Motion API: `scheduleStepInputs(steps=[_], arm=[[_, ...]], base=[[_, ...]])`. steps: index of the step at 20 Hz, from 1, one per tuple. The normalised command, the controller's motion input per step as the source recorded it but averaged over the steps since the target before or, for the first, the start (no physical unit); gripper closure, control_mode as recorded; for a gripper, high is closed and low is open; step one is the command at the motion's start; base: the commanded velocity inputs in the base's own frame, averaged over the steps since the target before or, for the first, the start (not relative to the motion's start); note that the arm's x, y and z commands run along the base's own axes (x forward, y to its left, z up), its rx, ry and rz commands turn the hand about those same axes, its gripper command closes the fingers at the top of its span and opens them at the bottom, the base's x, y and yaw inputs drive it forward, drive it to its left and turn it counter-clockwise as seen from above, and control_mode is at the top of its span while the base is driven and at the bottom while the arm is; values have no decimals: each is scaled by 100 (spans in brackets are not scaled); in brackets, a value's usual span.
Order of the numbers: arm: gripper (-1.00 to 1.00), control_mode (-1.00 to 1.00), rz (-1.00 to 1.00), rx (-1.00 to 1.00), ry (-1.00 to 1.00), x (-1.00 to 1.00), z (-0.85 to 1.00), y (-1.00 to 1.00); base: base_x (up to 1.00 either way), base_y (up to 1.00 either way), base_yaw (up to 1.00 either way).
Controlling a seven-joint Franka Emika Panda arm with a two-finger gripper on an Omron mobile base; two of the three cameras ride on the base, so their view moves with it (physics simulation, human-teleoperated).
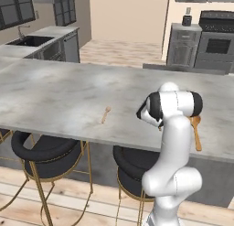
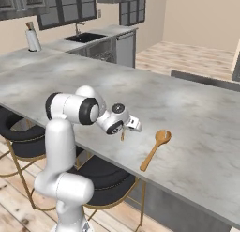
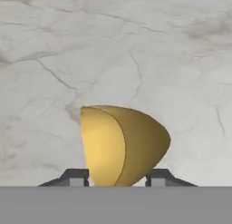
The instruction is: Pick up the metallic utensils from the counter and place them in the open drawer. Make sure not to pick up any wooden utensils.
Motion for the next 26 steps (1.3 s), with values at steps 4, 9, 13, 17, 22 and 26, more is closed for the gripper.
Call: scheduleStepInputs(steps=[4, 9, 13, 17, 22, 26], arm=[[100, -100, 0, 0, 0, 35, -46, 0], [100, -100, -1, 0, 10, 13, -34, 4], [100, -100, -9, 0, 36, -26, -26, 18], [100, -100, -15, 0, 20, -59, -8, 2], [100, -100, -20, 5, 0, -87, 6, 0], [100, -100, -18, 14, 0, -83, 29, 0]], base=[[0, 0, 0], [0, 0, 0], [0, 0, 0], [0, 0, 0], [0, 0, 0], [0, 0, 0]])
